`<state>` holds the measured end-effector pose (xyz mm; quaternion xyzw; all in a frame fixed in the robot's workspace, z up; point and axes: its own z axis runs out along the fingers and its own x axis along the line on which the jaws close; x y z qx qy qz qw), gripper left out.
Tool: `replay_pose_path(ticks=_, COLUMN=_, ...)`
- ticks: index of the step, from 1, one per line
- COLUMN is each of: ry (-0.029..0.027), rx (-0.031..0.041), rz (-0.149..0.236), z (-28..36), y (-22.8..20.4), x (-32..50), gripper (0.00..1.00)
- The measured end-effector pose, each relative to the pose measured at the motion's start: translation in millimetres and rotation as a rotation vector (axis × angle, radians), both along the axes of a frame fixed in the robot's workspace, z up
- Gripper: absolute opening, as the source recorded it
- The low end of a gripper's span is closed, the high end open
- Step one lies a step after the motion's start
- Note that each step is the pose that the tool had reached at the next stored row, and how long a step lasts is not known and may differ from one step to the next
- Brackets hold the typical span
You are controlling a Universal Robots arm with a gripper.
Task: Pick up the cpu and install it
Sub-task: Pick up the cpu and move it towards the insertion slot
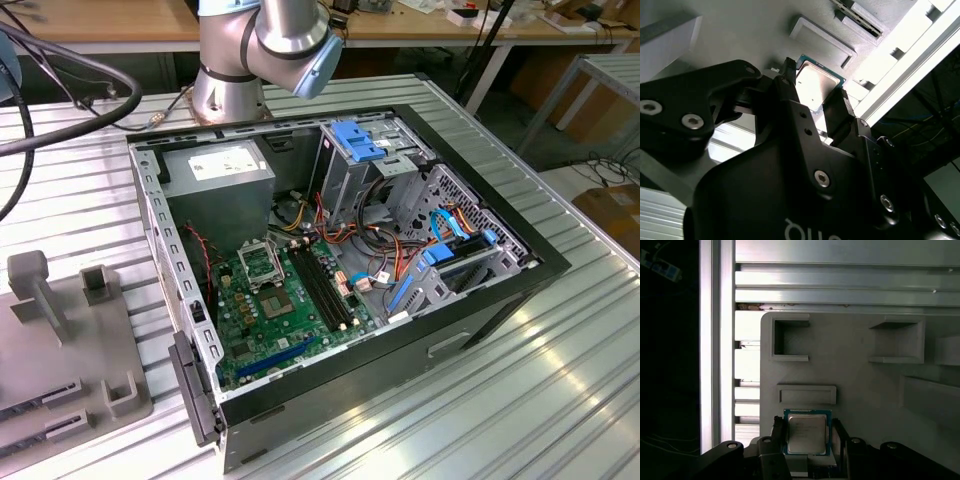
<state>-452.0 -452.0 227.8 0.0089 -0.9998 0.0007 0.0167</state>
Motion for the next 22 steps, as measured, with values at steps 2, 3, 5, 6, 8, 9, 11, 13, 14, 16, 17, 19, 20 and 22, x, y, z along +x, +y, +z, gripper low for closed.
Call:
replay_pose_path(ticks=2, ry=-0.0001, rx=0.0, rz=0.0, z=0.3, y=0.0, x=0.0, gripper=0.47)
replay_pose_path(ticks=3, ry=-0.0001, rx=0.0, rz=0.0, z=0.4, y=0.0, x=0.0, gripper=0.47)
replay_pose_path(ticks=5, ry=0.0, rx=0.0, rz=0.0, z=0.8, y=0.0, x=0.0, gripper=0.47)
replay_pose_path(ticks=6, ry=0.0, rx=0.0, rz=0.0, z=1.6, y=0.0, x=0.0, gripper=0.47)
replay_pose_path(ticks=8, ry=-0.0002, rx=0.0001, rz=0.0, z=1.9, y=0.0, x=0.0, gripper=0.47)
replay_pose_path(ticks=9, ry=-0.0001, rx=0.0, rz=0.0, z=2.1, y=0.0, x=0.0, gripper=0.47)
replay_pose_path(ticks=11, ry=-0.0001, rx=0.0, rz=0.0, z=2.3, y=0.0, x=0.0, gripper=0.47)
replay_pose_path(ticks=13, ry=0.0, rx=0.0, rz=0.0, z=6.3, y=0.0, x=0.0, gripper=0.47)
replay_pose_path(ticks=14, ry=0.0, rx=0.0, rz=0.0, z=8.1, y=0.0, x=0.0, gripper=0.47)
replay_pose_path(ticks=16, ry=-0.0001, rx=0.0, rz=0.0, z=8.6, y=0.0, x=0.0, gripper=0.47)
replay_pose_path(ticks=17, ry=-0.0001, rx=0.0, rz=0.0, z=9.2, y=0.0, x=0.0, gripper=0.47)
replay_pose_path(ticks=19, ry=0.0, rx=0.0, rz=0.0, z=10.0, y=0.0, x=0.0, gripper=0.47)
replay_pose_path(ticks=20, ry=-0.0001, rx=0.0, rz=0.0, z=10.2, y=0.0, x=0.0, gripper=0.47)
replay_pose_path(ticks=22, ry=-0.0001, rx=0.0, rz=0.0, z=10.5, y=0.0, x=0.0, gripper=0.47)
